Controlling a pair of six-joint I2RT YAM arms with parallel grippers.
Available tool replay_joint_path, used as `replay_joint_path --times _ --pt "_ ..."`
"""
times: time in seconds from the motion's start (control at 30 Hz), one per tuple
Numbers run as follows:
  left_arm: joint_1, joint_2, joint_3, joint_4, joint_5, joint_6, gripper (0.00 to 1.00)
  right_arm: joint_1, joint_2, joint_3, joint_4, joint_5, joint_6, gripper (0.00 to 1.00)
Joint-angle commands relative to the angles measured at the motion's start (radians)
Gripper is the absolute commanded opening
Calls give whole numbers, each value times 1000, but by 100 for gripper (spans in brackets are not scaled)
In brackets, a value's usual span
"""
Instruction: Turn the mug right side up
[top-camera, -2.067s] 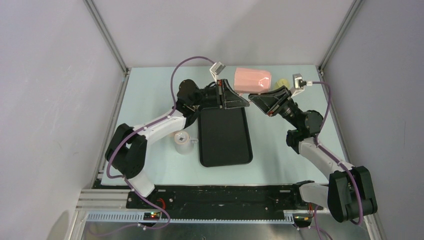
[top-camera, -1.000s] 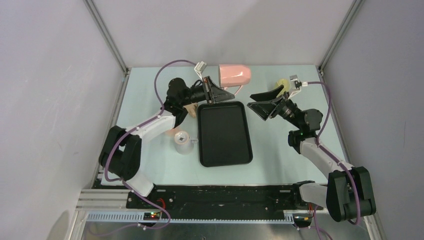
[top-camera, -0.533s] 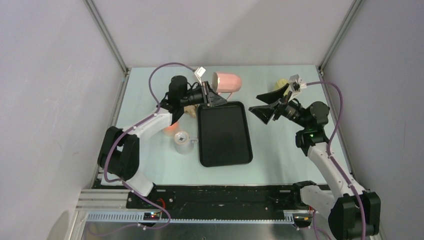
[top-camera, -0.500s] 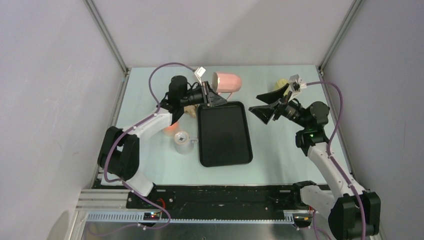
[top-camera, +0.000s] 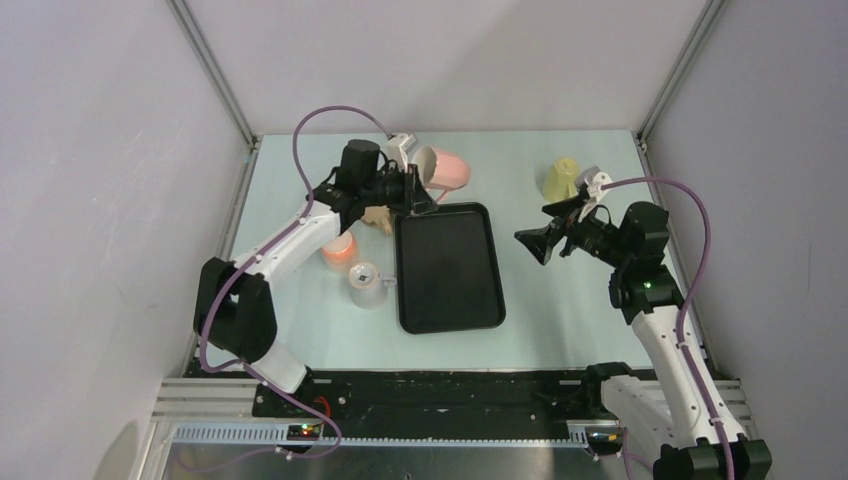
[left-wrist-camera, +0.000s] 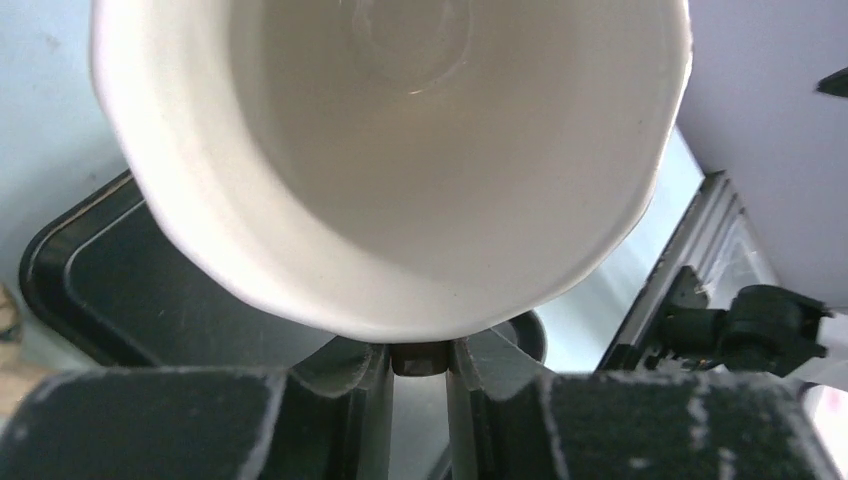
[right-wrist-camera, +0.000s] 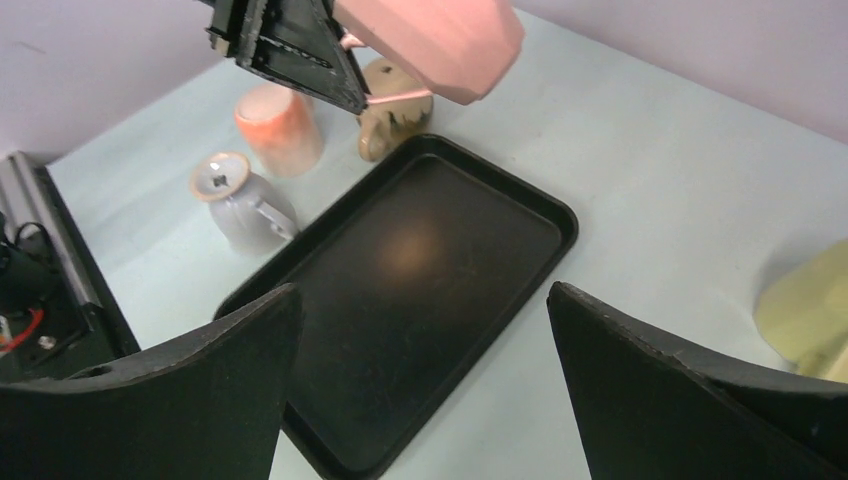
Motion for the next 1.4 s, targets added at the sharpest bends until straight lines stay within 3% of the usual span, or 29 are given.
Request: replay_joint_path --times 0.0,0.23,0.63,1.1,1.37 --pt "-1 -70 66 -33 -55 163 0 -2 -28 39 -132 87 -121 97" --pt "-19 -92 53 -157 -217 311 0 7 7 21 -143 135 -150 97" --pt "-72 -65 60 -280 -378 434 0 13 -7 -63 -93 165 -216 97" --pt "-80 28 55 -307 -378 411 0 12 6 -91 -70 150 -218 96" --pt "-81 69 52 -214 -415 366 0 7 12 -96 -63 155 -217 96"
